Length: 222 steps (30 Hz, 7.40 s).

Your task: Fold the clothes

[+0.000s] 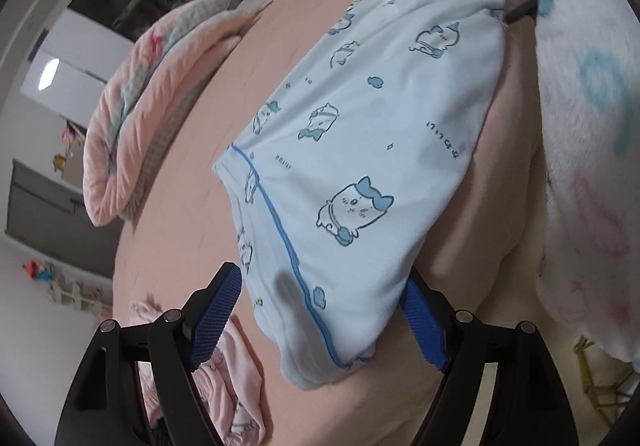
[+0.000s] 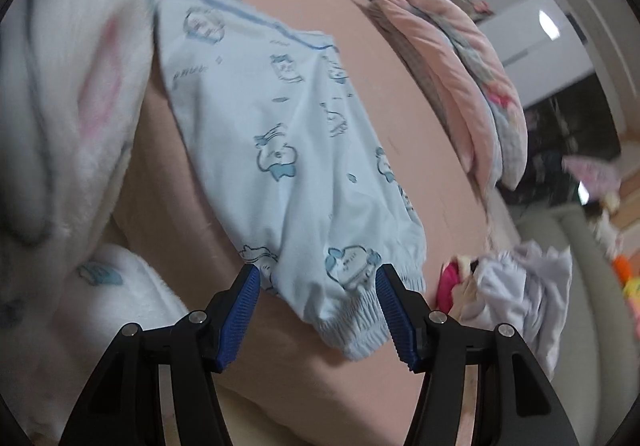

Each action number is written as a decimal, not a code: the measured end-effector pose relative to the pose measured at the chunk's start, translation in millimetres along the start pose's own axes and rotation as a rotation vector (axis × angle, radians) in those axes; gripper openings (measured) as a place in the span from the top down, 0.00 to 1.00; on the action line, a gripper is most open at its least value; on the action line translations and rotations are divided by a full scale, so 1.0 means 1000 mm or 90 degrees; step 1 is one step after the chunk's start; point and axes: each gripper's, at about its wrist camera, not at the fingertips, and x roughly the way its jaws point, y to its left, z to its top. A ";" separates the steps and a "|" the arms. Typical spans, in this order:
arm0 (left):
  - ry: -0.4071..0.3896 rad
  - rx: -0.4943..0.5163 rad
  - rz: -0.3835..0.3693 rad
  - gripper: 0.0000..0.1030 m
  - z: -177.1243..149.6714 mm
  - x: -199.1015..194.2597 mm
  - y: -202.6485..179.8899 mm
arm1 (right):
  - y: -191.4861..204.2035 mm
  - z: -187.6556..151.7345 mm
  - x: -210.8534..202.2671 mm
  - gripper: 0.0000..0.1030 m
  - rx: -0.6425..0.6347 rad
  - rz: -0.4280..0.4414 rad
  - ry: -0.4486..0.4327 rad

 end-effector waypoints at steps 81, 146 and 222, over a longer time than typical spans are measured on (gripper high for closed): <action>0.028 -0.486 -0.200 0.82 0.095 0.091 0.142 | -0.162 0.007 0.069 0.80 0.590 0.228 0.029; 0.113 -0.726 -0.259 0.35 0.020 0.111 0.170 | -0.139 -0.024 0.063 0.58 0.644 0.127 0.025; 0.034 -0.687 -0.245 0.82 0.065 0.150 0.183 | -0.158 -0.055 0.123 0.78 0.880 0.219 0.113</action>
